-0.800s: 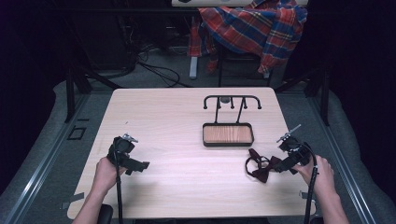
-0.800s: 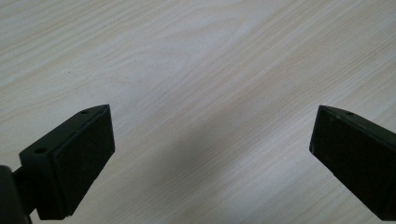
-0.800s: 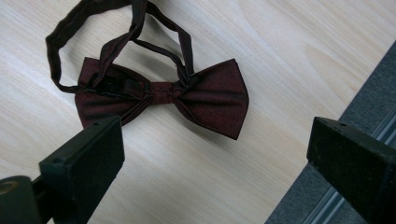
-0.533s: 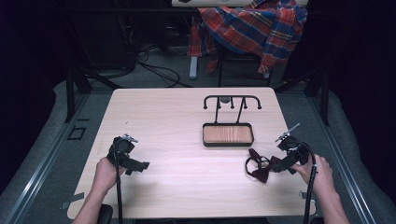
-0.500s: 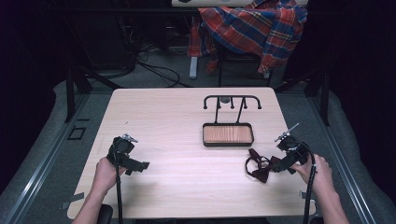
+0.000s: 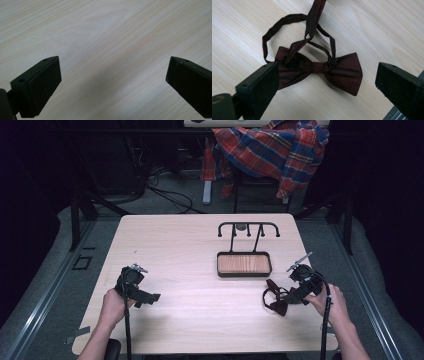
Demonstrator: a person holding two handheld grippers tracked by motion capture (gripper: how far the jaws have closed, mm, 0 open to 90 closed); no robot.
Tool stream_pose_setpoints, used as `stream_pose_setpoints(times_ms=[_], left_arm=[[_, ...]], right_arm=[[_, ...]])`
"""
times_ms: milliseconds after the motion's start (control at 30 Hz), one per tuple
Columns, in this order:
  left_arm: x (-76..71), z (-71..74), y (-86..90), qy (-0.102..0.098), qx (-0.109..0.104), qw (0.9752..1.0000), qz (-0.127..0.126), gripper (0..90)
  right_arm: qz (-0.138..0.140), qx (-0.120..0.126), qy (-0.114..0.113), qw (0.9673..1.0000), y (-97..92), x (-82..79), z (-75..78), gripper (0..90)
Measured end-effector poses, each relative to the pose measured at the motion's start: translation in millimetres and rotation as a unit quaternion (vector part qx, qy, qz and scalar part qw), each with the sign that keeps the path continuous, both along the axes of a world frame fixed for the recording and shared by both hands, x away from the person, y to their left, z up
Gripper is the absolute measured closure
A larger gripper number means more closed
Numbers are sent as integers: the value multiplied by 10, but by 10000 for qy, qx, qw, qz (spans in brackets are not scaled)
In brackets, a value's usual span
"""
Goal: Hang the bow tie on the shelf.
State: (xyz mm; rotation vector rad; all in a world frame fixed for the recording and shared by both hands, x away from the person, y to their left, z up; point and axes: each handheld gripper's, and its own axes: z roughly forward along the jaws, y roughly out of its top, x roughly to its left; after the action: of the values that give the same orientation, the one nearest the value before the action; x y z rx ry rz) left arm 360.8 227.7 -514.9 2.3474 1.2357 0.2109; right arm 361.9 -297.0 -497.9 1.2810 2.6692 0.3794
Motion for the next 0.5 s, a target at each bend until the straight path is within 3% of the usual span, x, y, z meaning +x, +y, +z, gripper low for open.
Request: stream_pose_setpoints(times_ms=[200, 333, 367, 500], left_arm=[[-3, 0, -7, -16, 7, 10000, -14, 1], [-1, -2, -7, -3, 13, 10000, -25, 1], [-1, -2, -11, -10, 10, 10000, -28, 1], [-1, -3, -17, -21, 18, 10000, -34, 1]], right_arm=[[26, -124, -139, 9998, 30, 12, -40, 131], [25, -198, -81, 9998, 48, 35, -82, 166], [6, -196, -82, 9998, 64, 45, -115, 218], [65, -361, -91, 9993, 81, 69, -127, 274]])
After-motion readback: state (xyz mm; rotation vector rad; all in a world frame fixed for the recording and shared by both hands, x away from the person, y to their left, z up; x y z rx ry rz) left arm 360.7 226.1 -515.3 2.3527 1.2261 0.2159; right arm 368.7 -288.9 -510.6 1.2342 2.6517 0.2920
